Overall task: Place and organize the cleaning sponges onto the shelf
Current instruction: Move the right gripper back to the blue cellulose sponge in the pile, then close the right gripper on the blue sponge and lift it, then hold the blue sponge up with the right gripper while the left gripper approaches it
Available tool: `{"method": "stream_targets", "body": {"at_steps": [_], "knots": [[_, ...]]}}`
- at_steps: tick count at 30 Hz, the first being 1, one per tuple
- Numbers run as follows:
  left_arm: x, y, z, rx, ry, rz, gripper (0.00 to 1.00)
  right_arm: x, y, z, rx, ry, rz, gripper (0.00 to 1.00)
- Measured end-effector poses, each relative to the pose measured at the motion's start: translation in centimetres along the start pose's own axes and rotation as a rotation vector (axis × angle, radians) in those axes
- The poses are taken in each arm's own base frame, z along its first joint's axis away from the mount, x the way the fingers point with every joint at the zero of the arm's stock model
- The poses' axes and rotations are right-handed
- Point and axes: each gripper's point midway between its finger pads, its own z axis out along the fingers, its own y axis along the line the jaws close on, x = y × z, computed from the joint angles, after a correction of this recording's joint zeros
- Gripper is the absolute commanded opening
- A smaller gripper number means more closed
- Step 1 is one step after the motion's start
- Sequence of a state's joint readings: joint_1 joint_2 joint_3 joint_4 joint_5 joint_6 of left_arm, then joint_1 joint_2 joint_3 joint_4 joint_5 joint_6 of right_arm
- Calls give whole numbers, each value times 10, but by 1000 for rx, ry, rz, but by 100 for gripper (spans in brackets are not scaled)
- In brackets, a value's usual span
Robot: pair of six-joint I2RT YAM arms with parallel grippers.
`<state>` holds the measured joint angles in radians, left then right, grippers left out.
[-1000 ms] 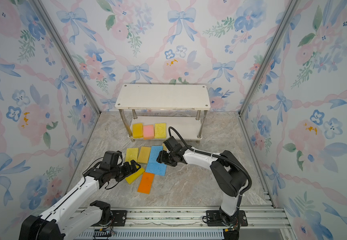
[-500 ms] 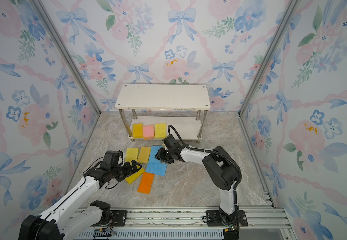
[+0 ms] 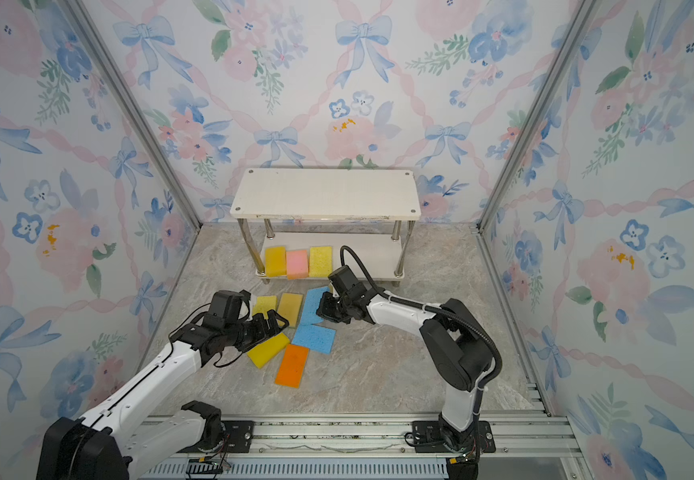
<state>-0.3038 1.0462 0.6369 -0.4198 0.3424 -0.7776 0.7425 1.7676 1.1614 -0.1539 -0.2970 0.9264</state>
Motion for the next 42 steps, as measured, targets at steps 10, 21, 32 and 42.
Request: {"method": "stream_targets", "body": {"at_steps": [10, 21, 32, 42], "knots": [[-32, -76, 4, 281, 24, 24, 98, -14, 4, -107, -118, -23, -9, 13], [-42, -165, 15, 567, 133, 23, 98, 11, 29, -134, -250, 62, -38, 13], [-26, -195, 9, 699, 175, -11, 67, 26, 51, -136, -275, 46, -87, 13], [-26, -193, 5, 695, 114, -32, 25, 8, 31, -143, -268, 35, -55, 15]]}}
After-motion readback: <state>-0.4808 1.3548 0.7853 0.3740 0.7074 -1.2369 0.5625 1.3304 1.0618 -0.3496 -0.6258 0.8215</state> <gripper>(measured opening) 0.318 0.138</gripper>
